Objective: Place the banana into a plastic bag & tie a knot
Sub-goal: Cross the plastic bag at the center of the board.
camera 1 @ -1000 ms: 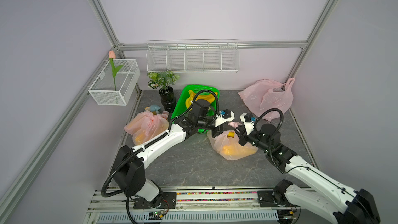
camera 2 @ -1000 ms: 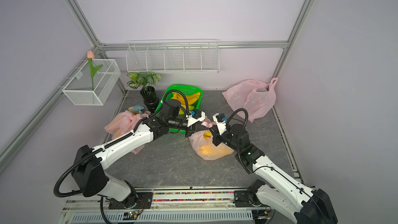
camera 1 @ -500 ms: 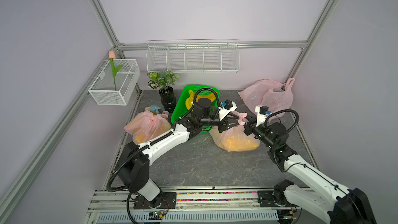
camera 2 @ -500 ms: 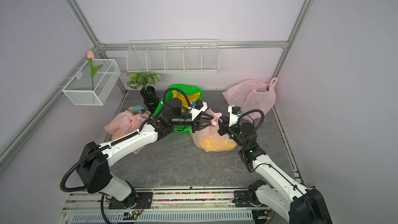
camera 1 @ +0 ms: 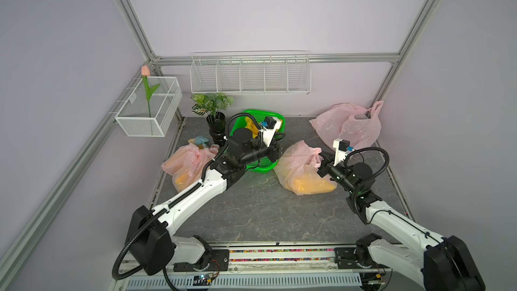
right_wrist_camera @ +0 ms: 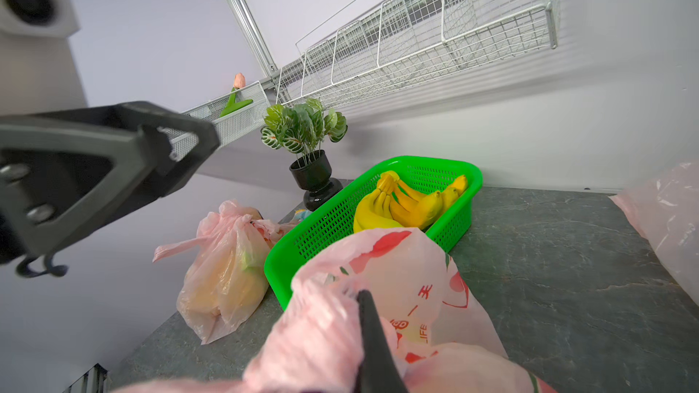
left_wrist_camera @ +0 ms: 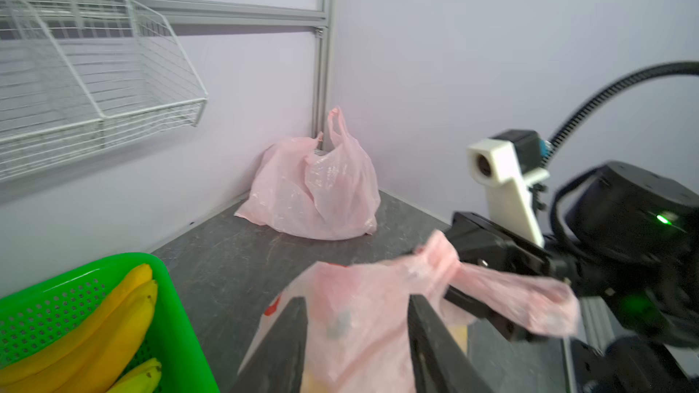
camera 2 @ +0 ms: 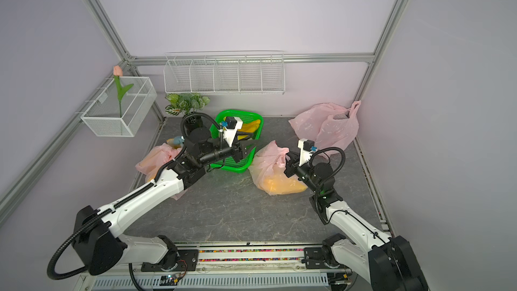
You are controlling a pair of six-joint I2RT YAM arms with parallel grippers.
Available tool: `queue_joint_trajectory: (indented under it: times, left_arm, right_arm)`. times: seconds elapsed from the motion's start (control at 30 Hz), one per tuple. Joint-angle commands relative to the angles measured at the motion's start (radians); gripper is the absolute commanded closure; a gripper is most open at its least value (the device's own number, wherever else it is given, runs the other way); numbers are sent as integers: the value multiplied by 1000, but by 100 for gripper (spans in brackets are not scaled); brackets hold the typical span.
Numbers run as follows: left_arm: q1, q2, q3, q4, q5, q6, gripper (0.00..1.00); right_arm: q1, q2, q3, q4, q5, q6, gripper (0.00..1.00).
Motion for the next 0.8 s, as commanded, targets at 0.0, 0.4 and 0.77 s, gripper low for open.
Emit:
queue_joint_trajectory:
  times: [0.0, 0.4, 0.77]
  left_arm:
    - [-1, 139, 130, -118, -27, -33, 56]
    - [-49, 262, 45, 7, 264, 8, 70]
    - [-171, 314, -101, 366, 289, -185, 73]
  right_arm:
    - [-7, 7, -8, 87, -38, 12, 93]
    - [-45, 40, 34, 83, -53, -6, 93]
    - [-79, 135, 74, 181, -208, 82, 93]
